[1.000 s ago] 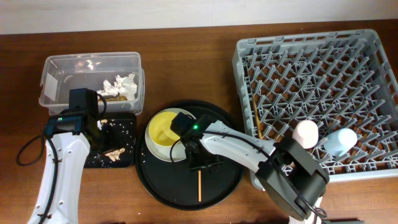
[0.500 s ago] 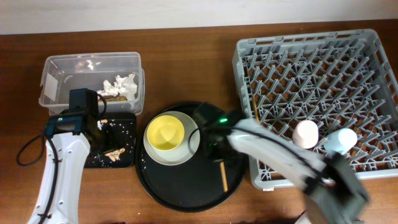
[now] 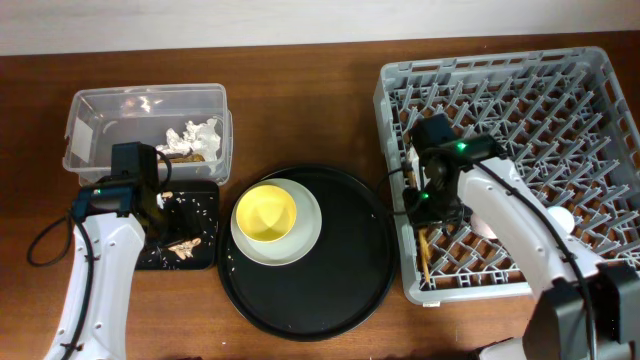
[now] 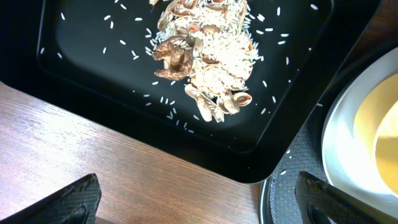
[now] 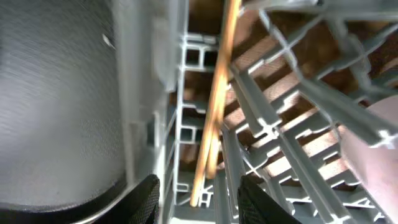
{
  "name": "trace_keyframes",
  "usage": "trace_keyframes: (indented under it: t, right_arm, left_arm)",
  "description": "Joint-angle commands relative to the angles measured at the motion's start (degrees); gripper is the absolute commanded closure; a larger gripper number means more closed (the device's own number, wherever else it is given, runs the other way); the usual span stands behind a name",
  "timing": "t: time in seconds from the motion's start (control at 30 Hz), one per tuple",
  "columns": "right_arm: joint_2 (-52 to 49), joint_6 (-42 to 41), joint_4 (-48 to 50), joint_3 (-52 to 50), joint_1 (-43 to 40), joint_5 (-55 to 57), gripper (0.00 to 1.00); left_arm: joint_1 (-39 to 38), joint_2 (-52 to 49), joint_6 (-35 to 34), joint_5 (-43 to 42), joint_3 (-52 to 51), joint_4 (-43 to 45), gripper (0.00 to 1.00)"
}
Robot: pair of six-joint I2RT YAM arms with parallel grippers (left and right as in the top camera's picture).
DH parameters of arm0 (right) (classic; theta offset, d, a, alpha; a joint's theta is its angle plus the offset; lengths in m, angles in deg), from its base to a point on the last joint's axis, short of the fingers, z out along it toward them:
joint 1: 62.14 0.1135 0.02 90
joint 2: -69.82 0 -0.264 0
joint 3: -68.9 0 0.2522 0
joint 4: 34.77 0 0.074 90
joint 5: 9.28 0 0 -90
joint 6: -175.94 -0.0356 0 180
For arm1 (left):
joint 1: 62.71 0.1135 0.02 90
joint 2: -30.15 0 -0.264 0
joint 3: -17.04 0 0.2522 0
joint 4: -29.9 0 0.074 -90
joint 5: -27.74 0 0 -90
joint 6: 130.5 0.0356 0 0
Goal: Sort waste into correct bins and load items into the dishwasher rack
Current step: 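Grasp the yellow bowl with the right gripper and set it in the rack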
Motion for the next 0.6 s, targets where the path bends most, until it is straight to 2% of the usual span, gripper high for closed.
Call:
trace_keyframes:
  t: [0.0,0.07,0.1,0.17,0.27,0.4,0.43,0.47,0.57]
  right_arm:
    - [5.7,0.1,0.5,9.1,0.1,-9.2,0.54]
    - [5.8,-0.1,6.3,10.4,2.6,-17.4,0.48]
    - [4.6,-1.6,8.2,10.4,5.6,-17.3,0.44]
    - [-0.2,-3.9,12.9,10.4,13.3,-17.3,0.41]
    - [-9.4,-8.0,19.3,10.4,20.8,-17.2,0.41]
    - [-19.5,-14.8,25.6,10.4,24.1,-17.1,0.41]
    - [-21.0,-15.9,26.9,10.4,24.5,-17.1,0.42]
    - [-22.1,-16.4,27.3,10.4,24.5,-17.0,0.57]
    - [-22.5,-21.9,25.7,10.3,24.4,-10.9,0.76]
  left_arm:
    - [0.2,1.0,0.8,-0.5,-0.3,0.2,0.01]
    - [0.2,1.0,0.8,-1.3,-0.3,0.4,0.01]
    - [0.2,1.0,0.9,-1.3,-0.3,0.3,0.01]
    - [0.0,1.0,0.9,-1.3,-0.4,0.5,0.01]
    - [0.0,1.0,0.9,-1.3,-0.4,0.6,0.01]
    - [0.0,1.0,0.9,-1.3,-0.5,0.6,0.01]
    - [0.0,1.0,0.9,-1.3,-0.5,0.5,0.01]
    - [0.0,1.0,0.9,-1.3,-0.5,0.5,0.01]
    - [0.0,1.0,0.9,-1.3,-0.5,0.5,0.01]
